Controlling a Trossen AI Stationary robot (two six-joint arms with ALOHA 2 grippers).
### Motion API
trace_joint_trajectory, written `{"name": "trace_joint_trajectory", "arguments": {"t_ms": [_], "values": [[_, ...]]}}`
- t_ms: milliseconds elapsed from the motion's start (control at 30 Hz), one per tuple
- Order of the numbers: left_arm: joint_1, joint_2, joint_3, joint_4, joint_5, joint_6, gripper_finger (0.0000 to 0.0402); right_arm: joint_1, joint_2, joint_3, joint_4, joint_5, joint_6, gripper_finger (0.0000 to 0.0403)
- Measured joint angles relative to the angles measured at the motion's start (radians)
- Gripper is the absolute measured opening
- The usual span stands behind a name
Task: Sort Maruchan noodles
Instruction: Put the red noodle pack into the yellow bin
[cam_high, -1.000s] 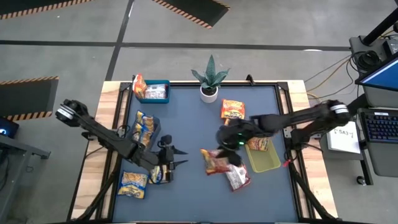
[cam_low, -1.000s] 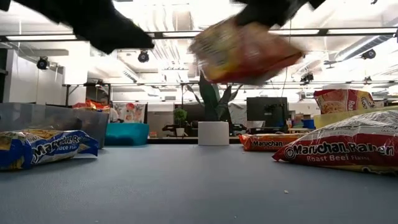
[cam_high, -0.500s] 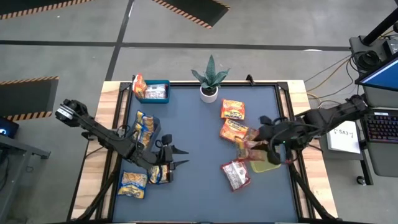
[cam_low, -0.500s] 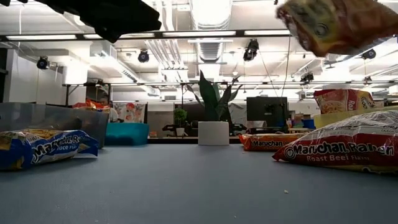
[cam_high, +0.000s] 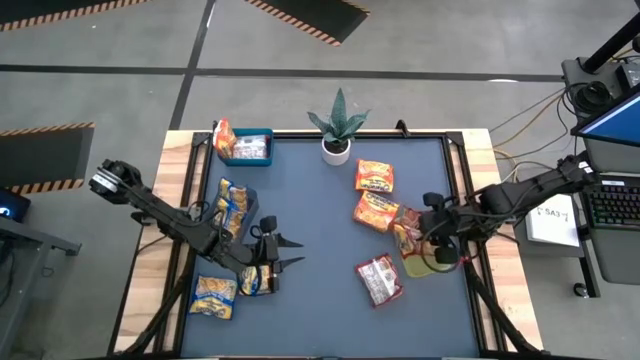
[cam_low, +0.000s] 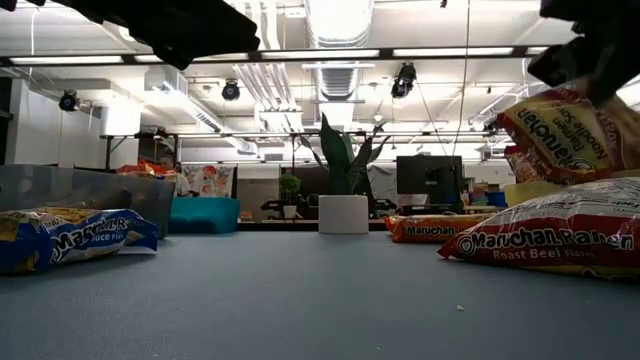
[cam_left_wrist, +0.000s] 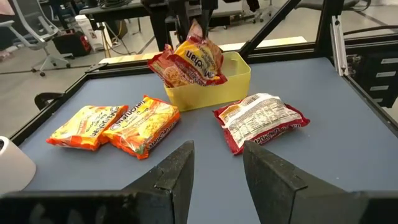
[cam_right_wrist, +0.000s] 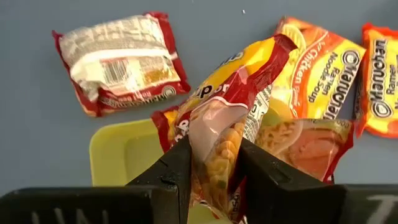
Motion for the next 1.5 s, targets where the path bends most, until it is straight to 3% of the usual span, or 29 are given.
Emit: {"name": "trace_joint_trajectory", "arguments": {"t_ms": [800,1500], "values": [[0.002,0.000,-0.001,0.000,-0.002,0.000,0.0121,0.000,0.084,0.000,-0.217,0.095,0.003,0.0092],[0.004,0.000,-0.001,-0.001,-0.026,0.000,0.0121,0.000,0.202,0.000,-0.236,0.111,0.010,0.0093]]}}
